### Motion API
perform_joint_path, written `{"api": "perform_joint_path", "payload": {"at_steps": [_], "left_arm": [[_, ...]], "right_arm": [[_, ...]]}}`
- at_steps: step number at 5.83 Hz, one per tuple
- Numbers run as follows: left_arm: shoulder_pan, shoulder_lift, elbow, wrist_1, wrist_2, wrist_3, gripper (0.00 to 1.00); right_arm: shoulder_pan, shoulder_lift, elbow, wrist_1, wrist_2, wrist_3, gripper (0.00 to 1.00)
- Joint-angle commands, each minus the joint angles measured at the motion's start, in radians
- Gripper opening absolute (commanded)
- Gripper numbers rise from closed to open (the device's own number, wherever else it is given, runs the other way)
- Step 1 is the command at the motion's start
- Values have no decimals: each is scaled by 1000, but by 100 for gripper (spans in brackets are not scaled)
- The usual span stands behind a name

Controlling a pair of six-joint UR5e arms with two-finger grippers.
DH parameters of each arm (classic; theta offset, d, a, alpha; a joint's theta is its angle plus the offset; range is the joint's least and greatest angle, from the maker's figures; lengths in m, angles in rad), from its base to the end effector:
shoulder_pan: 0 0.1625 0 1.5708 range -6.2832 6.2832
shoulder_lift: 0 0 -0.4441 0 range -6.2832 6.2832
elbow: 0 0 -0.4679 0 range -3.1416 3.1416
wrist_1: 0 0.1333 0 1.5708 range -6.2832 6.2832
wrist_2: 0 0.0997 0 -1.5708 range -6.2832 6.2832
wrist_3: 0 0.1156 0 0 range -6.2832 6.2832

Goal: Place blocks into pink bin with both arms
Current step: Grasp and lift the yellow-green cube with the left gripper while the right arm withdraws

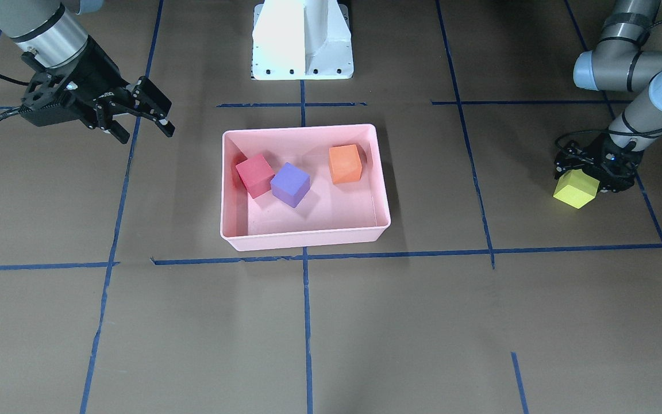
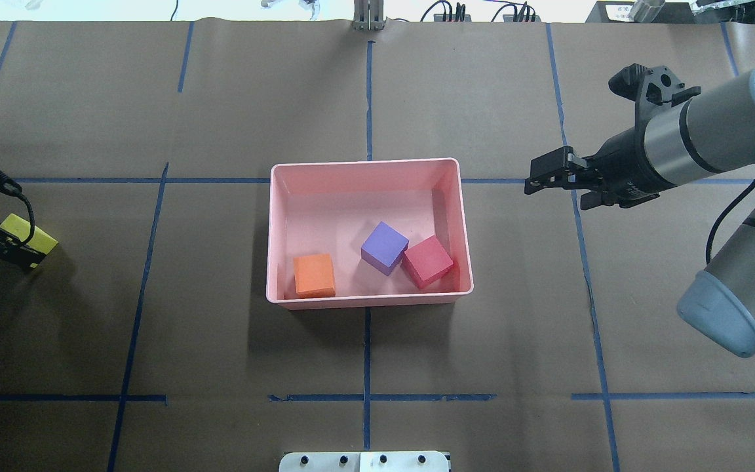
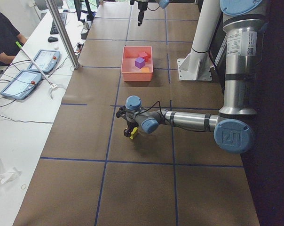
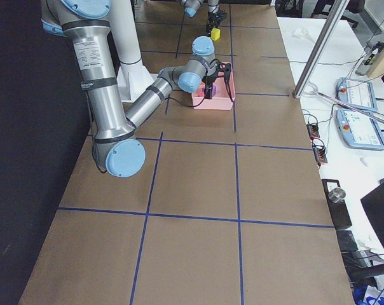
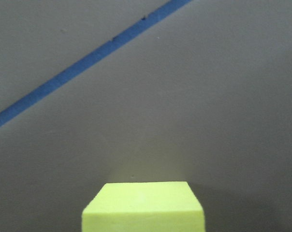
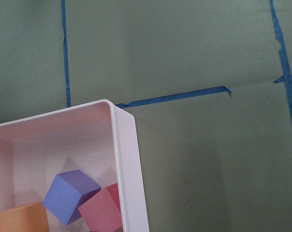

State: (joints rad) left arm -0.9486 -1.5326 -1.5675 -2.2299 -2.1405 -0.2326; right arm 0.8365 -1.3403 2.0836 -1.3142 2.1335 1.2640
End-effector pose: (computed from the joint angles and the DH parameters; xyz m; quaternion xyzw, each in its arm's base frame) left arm 0.2852 -0.5193 0.6473 0.1545 0.3645 0.2608 0.8805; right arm -0.3369 -0.4801 0.2472 0.0442 -0.5191 0.0922 0.8485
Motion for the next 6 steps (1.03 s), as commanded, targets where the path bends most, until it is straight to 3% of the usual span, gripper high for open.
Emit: {"api": "perform_joint_path", "payload": {"at_steps": [1, 2, 4, 5, 6], "left_arm": [[4, -11, -14, 1, -12, -5, 9], [1, -64, -55, 4, -48, -87, 5], [5, -203, -196, 19, -94, -517, 5], [78, -272, -239, 21, -88, -669, 6], [158, -457, -240, 156, -81, -859, 6]], "right_arm": [[9, 0, 3, 1, 0, -3, 100], [30, -49, 34, 3, 2, -6, 100], [84, -136, 53, 9, 9, -139, 100], [101, -192, 76, 10, 12, -196, 100], [108, -219, 73, 12, 14, -245, 100]]}}
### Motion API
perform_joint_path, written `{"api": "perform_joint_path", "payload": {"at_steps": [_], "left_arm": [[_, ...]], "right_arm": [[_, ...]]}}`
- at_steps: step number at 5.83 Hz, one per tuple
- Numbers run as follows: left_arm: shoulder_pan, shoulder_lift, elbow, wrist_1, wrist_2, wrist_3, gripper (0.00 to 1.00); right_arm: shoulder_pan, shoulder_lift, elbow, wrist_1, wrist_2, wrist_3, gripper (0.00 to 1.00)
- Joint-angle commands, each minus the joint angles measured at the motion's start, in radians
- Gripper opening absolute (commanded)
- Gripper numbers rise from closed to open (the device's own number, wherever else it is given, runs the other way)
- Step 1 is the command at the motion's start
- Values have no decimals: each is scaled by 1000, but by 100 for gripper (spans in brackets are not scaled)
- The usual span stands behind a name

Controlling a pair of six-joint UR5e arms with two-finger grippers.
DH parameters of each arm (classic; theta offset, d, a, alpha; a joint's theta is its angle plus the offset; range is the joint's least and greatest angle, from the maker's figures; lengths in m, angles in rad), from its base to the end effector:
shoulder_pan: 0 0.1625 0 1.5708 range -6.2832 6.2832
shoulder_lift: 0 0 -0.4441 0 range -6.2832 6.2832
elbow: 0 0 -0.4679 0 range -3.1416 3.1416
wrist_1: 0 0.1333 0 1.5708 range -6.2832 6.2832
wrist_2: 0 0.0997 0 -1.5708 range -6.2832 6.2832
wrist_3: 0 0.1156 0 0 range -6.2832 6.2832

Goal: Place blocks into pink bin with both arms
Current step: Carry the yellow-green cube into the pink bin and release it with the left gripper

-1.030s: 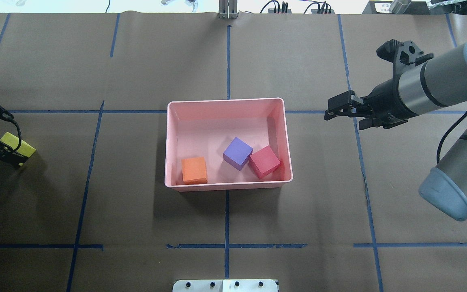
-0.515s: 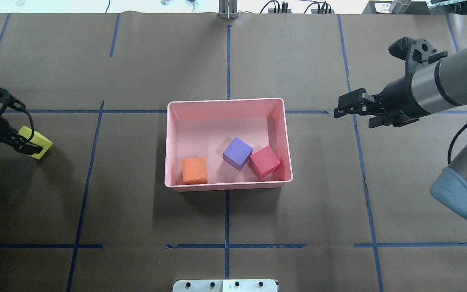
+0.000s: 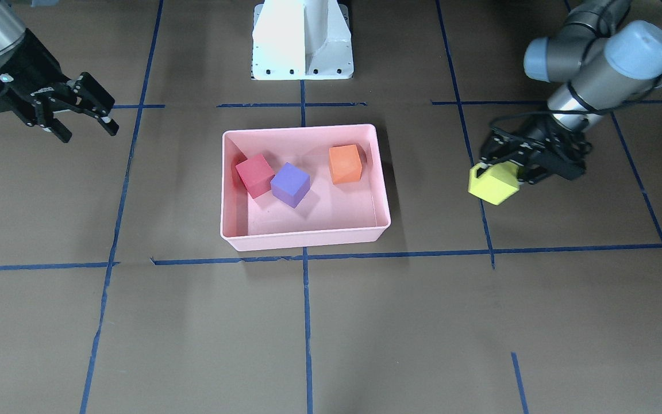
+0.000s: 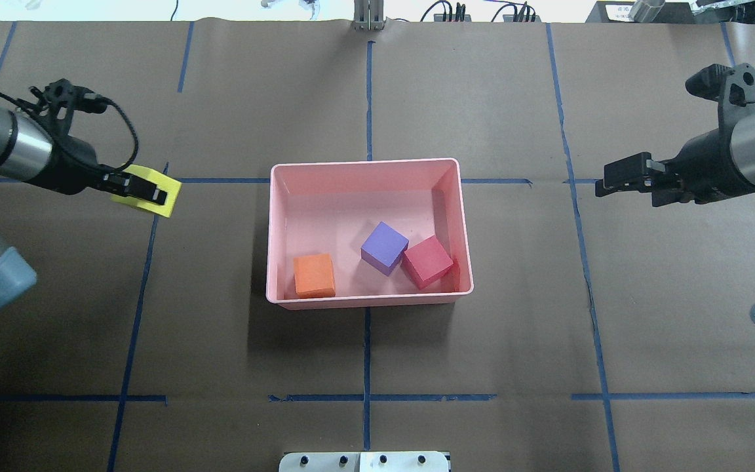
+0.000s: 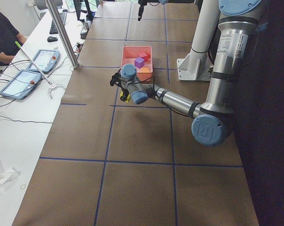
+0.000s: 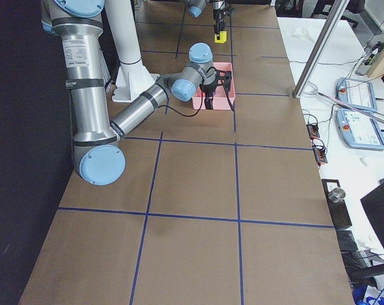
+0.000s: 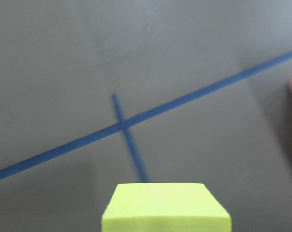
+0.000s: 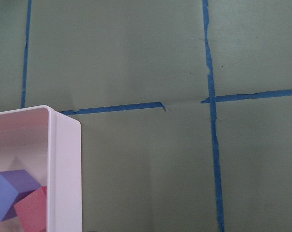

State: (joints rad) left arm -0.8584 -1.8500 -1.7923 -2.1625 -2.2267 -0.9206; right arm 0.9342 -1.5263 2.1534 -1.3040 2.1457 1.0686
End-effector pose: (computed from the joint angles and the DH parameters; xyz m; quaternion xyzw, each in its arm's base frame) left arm 0.3839 -0.5406 0.3185 0.1362 0.5468 0.0824 0.8220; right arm -0.2624 -0.4735 0.3146 0.0802 -0.4803 0.0657 0.8709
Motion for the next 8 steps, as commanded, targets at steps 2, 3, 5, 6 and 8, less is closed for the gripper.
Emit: {"api": "perform_joint_path", "payload": {"at_steps": [2, 3, 5, 6, 8], "left_arm": [[185, -270, -21, 214, 162, -248, 7], [244, -294, -4, 239, 261, -254, 7], [249, -356, 130, 234, 287, -242, 16], [249, -386, 181, 233, 344, -238, 25], [245, -379, 168, 243, 346, -162, 99]], "right_arm": [[61, -101, 16, 3, 23, -106, 100], [104, -132, 10, 2, 76, -196, 100], [104, -146, -1, 3, 77, -202, 100], [103, -144, -9, 3, 77, -202, 100], [103, -144, -18, 5, 77, -202, 100]]}}
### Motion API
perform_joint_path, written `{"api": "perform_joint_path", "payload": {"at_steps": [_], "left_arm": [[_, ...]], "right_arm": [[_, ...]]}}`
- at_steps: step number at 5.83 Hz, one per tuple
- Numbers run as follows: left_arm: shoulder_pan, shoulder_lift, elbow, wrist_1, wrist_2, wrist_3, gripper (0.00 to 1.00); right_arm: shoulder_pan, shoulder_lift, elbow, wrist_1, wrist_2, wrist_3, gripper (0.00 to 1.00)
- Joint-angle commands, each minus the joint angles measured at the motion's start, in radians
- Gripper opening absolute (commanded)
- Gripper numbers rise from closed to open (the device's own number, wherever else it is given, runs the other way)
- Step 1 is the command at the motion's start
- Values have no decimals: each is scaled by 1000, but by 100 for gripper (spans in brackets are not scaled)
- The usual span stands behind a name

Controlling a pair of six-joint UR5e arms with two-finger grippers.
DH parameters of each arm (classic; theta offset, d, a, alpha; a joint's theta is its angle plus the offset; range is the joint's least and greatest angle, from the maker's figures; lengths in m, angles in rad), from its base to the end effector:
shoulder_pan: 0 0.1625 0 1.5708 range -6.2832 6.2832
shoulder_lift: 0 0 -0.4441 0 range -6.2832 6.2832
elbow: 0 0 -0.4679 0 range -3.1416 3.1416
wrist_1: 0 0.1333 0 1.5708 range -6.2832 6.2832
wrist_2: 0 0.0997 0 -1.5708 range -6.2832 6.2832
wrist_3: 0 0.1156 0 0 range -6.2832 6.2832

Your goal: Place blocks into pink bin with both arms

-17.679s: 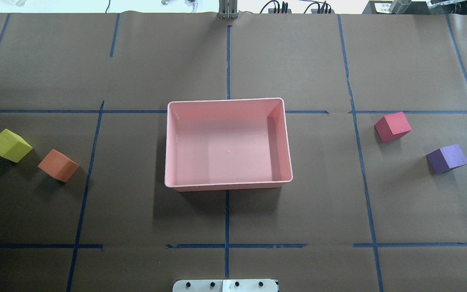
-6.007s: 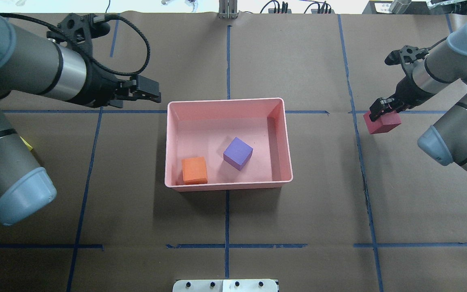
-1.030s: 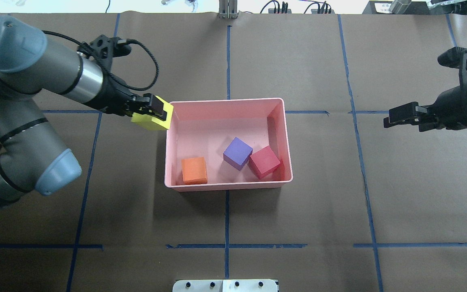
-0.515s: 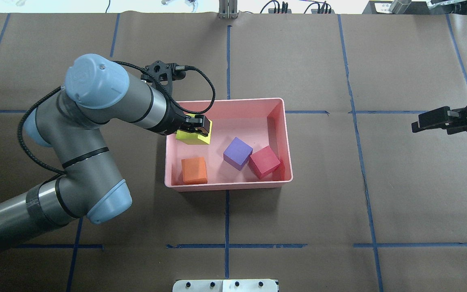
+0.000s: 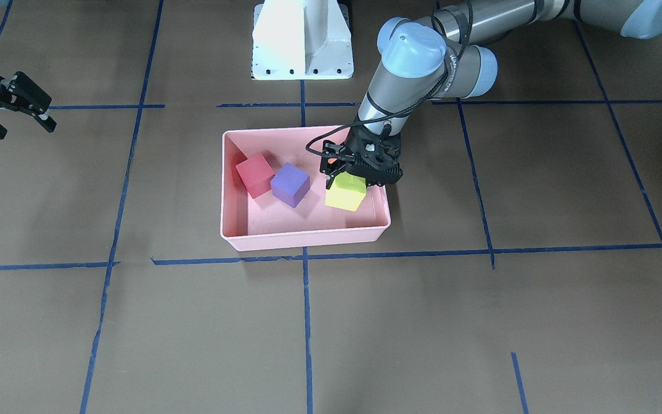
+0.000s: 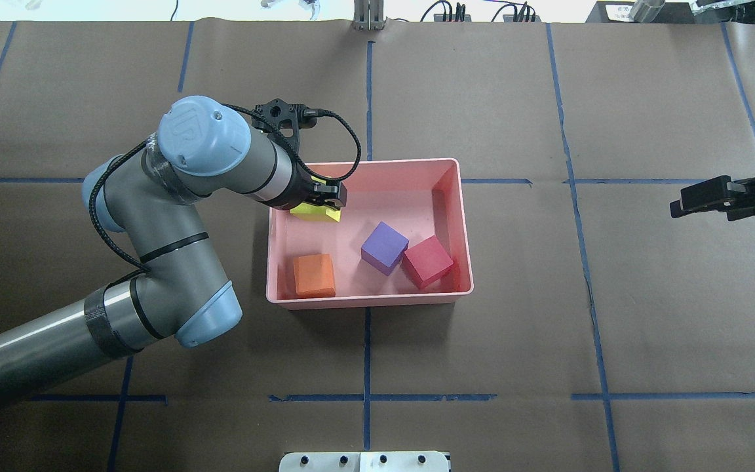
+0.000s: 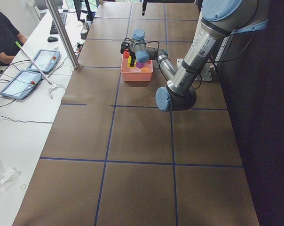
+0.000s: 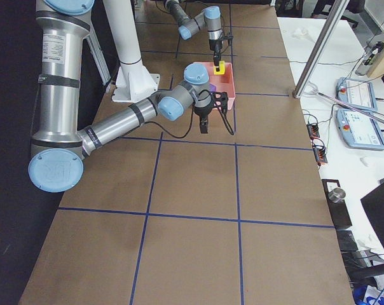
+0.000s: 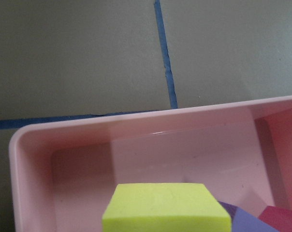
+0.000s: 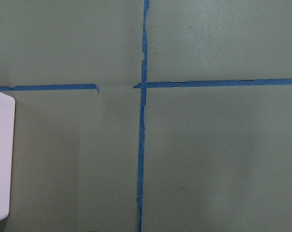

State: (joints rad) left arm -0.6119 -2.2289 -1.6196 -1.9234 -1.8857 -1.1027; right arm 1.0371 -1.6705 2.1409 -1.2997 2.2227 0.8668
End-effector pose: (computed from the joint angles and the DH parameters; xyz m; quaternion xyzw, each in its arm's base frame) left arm 0.5760 -0.5233 0.1768 0.1405 0.4976 0.0178 0.8557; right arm -0.2043 -0.4699 0.3928 0.0701 -0.4494 0.0320 0.8900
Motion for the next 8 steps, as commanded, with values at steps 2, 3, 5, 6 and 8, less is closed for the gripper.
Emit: {"api": "perform_joint_path", "payload": {"at_steps": [2, 3, 5, 6, 8], "left_arm": [[-8, 2, -20, 4, 0, 20, 99], [-11, 59, -99, 6, -4, 24, 99], [-128, 168, -327, 160, -133, 65, 99], [-219, 275, -430, 219, -233, 199, 99], [-392, 614, -528, 233, -337, 622, 99]], "right_arm": [[-2, 8, -35, 0, -1, -2, 100], [-3, 17, -44, -1, 0, -11, 100], [4, 2, -56, -3, -9, -37, 100], [41, -43, -76, -3, -5, -148, 100], [278, -100, -170, -16, 102, -477, 100]]}}
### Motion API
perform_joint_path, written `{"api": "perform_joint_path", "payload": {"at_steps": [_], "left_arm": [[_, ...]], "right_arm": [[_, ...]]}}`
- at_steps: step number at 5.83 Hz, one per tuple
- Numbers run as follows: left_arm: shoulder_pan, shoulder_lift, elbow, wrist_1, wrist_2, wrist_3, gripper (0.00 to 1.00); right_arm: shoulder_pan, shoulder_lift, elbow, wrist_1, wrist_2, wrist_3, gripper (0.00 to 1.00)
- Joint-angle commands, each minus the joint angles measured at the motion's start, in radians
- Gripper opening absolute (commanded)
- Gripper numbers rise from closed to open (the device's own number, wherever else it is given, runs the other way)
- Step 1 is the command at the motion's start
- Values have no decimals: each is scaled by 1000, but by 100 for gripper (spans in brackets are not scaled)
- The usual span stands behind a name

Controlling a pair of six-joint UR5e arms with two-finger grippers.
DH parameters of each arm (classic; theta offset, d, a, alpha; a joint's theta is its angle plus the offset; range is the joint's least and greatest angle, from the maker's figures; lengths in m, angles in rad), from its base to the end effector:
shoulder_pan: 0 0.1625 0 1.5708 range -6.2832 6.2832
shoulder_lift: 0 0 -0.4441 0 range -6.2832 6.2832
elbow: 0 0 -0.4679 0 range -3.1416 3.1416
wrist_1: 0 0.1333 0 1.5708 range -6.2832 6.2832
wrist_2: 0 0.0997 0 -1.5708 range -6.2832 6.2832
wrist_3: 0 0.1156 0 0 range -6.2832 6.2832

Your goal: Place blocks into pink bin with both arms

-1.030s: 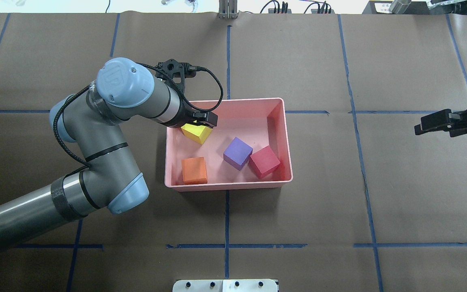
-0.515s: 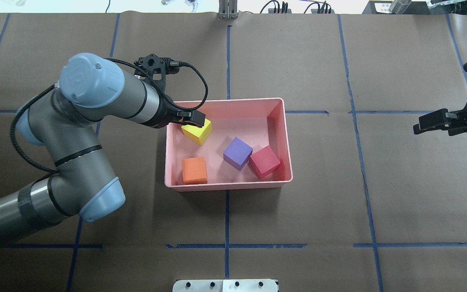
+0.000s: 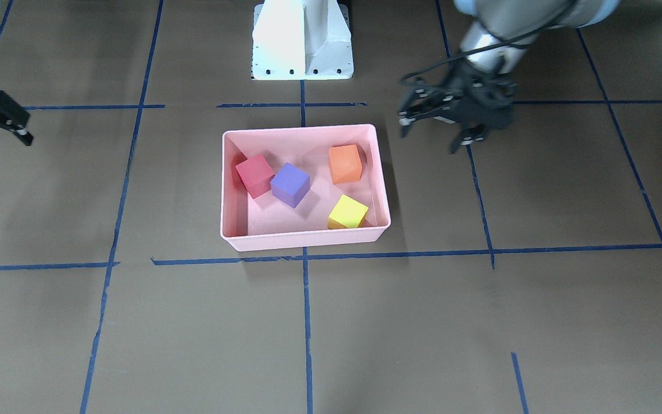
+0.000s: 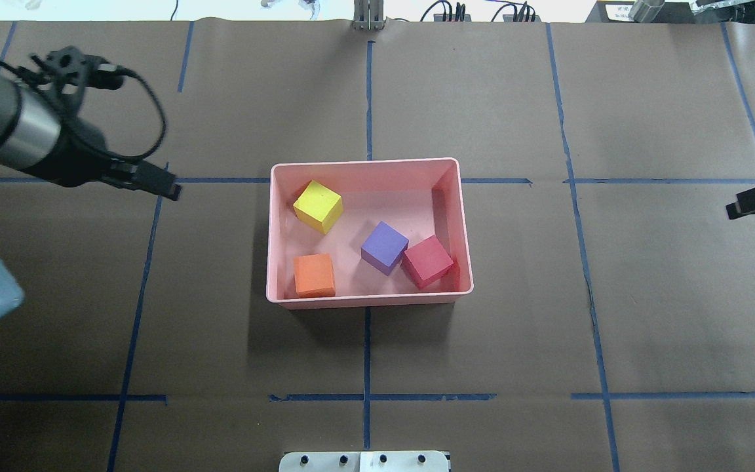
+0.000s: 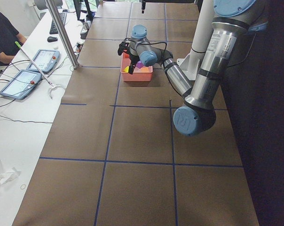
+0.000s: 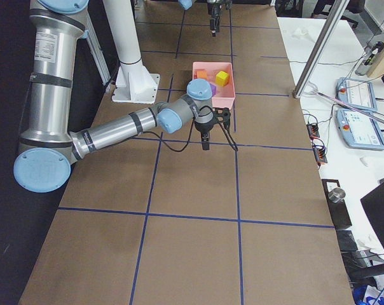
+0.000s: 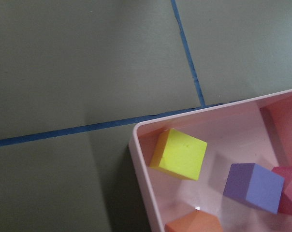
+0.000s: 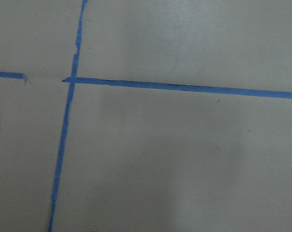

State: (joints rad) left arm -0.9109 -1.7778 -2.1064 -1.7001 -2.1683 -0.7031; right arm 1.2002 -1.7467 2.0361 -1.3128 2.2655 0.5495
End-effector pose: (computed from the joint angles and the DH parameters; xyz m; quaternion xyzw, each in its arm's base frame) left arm 0.2975 -0.4948 0.2659 0.1454 0.4614 0.1055 0.8688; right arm -0.1266 -0.4895 0.4902 0.0822 -0.4065 -0.0108 0.9099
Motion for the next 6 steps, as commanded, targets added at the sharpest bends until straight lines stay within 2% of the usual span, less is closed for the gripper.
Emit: {"api": "perform_joint_path", "payload": {"at_steps": [1, 2, 3, 4, 5, 6], "left_arm": [[-218, 296, -34, 13, -117, 445, 99], [-358, 390, 6, 38, -126, 685, 99], [-507, 399, 82, 142, -128, 919, 99], [-625, 396, 164, 262, -166, 1012, 100], [-758, 397, 251, 310, -206, 1015, 100], [-790, 399, 291, 315, -208, 1021, 100]], "right_arm": [[204, -64, -103, -6, 101, -309, 100], [241, -121, -106, -6, 103, -410, 100], [252, -163, -106, -8, 103, -475, 100], [266, -174, -102, -38, 136, -512, 100], [286, -166, -97, -92, 146, -564, 100], [304, -166, -94, -161, 146, -629, 100]]}}
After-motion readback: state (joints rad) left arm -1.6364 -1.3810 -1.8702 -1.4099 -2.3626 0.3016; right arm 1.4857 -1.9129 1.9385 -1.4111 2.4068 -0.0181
